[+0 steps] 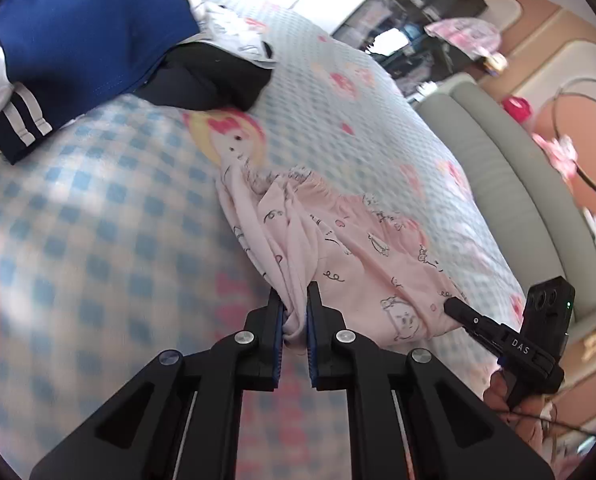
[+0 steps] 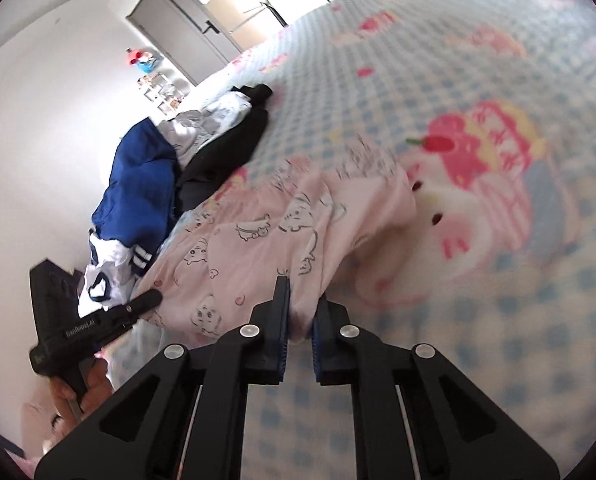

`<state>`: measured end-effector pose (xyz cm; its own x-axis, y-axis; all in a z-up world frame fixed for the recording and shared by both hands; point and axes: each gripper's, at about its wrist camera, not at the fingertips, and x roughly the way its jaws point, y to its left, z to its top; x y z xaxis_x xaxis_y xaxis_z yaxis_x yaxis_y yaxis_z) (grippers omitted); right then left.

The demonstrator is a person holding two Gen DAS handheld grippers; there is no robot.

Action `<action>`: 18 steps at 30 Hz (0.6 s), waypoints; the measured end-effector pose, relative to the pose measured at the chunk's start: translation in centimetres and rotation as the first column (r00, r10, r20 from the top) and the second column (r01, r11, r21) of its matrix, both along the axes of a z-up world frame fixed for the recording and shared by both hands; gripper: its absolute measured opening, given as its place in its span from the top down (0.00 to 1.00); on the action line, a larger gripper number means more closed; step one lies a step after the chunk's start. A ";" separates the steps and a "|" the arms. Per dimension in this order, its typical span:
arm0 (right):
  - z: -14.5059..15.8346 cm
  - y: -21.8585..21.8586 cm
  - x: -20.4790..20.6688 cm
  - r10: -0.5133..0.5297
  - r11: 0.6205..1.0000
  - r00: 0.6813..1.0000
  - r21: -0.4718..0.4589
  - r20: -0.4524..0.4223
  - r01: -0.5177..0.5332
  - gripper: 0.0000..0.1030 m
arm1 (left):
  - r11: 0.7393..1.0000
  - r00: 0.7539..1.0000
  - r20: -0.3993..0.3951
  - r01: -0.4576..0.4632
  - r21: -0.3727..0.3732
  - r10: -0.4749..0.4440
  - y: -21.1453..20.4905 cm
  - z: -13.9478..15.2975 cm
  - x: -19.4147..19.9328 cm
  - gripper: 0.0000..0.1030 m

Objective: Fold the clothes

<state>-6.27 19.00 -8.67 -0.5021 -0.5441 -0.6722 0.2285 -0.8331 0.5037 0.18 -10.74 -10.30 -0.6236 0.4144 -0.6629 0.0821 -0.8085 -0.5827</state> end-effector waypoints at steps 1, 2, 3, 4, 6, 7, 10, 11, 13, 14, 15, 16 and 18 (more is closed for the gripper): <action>0.4 0.4 1.0 0.010 1.000 1.000 0.023 -0.001 -0.010 0.92 | 1.000 1.000 0.016 0.009 0.009 -0.010 0.1 -0.3 0.7 0.90; 0.6 0.8 2.0 0.019 0.999 1.000 0.046 0.000 -0.019 0.92 | 1.000 0.999 0.033 0.018 0.017 -0.019 0.1 -0.7 1.3 0.90; 0.3 1.1 2.7 0.020 0.998 1.000 0.064 0.013 -0.021 0.92 | 1.000 0.998 0.053 0.023 0.019 -0.024 0.2 -1.5 1.8 0.90; -0.1 1.5 3.4 0.021 0.996 0.999 0.083 0.027 -0.023 0.92 | 1.000 0.997 0.079 0.018 0.012 -0.019 0.3 -2.4 2.1 0.90; -2.1 2.3 4.5 0.010 0.993 0.997 0.117 0.074 -0.018 0.92 | 1.000 0.988 0.156 0.000 -0.001 0.000 0.1 -4.3 2.4 0.90; -3.0 2.4 4.8 0.000 0.991 0.995 0.132 0.096 -0.013 0.92 | 1.000 0.986 0.163 -0.015 0.008 0.014 -0.1 -4.6 2.6 0.90; -3.3 2.5 5.3 -0.020 0.989 0.996 0.148 0.091 0.006 0.92 | 0.999 0.986 0.161 -0.050 0.021 0.046 -0.8 -4.5 3.2 0.87; -2.9 2.5 5.5 -0.028 0.989 0.997 0.149 0.074 0.017 0.91 | 0.998 0.985 0.161 -0.065 0.007 0.063 -1.0 -4.2 3.5 0.86; -2.0 2.9 5.8 -0.051 0.985 0.998 0.164 0.044 0.043 0.89 | 0.997 0.984 0.162 -0.080 -0.002 0.080 -1.4 -3.8 4.1 0.80; -1.6 3.1 6.0 -0.062 0.984 0.998 0.171 0.030 0.056 0.85 | 0.997 0.984 0.165 -0.078 0.022 0.073 -1.5 -4.0 4.3 0.71; -1.3 3.4 6.1 -0.069 0.983 0.997 0.170 0.025 0.064 0.82 | 0.996 0.984 0.168 -0.074 0.048 0.065 -1.6 -4.2 4.5 0.68; -1.4 3.8 6.2 -0.068 0.987 0.997 0.151 0.032 0.062 0.78 | 0.994 0.984 0.173 -0.066 0.087 0.050 -1.5 -4.7 4.6 0.66; -2.0 4.2 6.4 -0.055 0.994 0.996 0.102 0.070 0.047 0.75 | 0.987 0.981 0.190 -0.061 0.148 0.032 -1.1 -6.1 4.7 0.66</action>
